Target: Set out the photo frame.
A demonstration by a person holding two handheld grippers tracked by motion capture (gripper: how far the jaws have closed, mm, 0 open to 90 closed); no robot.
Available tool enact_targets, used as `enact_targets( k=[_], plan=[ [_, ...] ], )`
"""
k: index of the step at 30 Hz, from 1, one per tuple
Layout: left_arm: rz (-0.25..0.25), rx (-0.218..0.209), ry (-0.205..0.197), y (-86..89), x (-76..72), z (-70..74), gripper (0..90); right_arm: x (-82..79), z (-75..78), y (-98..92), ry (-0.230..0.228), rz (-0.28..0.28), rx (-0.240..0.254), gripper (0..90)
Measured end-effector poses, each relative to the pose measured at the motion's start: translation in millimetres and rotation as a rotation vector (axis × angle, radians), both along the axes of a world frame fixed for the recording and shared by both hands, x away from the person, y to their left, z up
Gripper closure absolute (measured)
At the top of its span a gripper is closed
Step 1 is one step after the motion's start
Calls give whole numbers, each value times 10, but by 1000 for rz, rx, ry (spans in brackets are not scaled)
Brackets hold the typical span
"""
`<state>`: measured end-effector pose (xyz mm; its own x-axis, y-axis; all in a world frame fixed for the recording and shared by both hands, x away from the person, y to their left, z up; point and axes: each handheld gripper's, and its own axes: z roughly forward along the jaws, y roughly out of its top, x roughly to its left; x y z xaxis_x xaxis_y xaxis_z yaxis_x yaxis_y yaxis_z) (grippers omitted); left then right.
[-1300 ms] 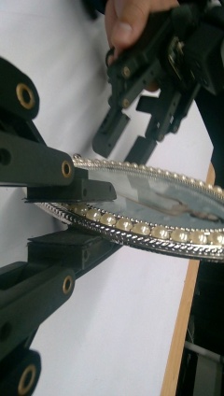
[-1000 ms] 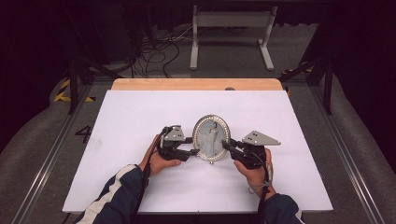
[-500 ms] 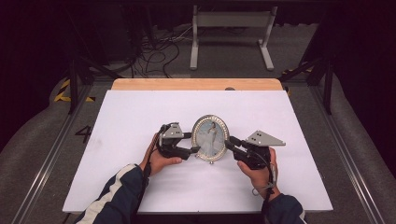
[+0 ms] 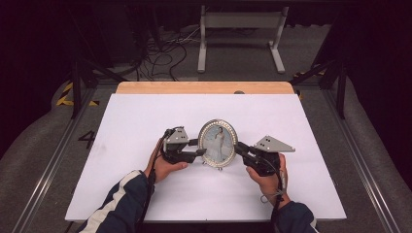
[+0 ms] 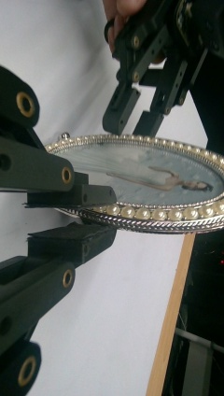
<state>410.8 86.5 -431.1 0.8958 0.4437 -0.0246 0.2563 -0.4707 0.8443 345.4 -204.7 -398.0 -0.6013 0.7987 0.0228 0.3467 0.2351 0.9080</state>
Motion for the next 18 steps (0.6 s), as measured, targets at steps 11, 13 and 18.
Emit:
enact_targets(
  k=[11, 13, 18],
  plan=[
    [28, 70, -49, 29, -109, 5, 604, 59, -29, 37, 1, -6, 9, 804],
    [34, 77, -48, 28, -122, 10, 609, 65, -34, 44, -1, -9, 4, 804],
    [37, 102, -56, 17, -140, 1, 621, 83, -37, 49, -3, -12, 5, 803]
  ],
)
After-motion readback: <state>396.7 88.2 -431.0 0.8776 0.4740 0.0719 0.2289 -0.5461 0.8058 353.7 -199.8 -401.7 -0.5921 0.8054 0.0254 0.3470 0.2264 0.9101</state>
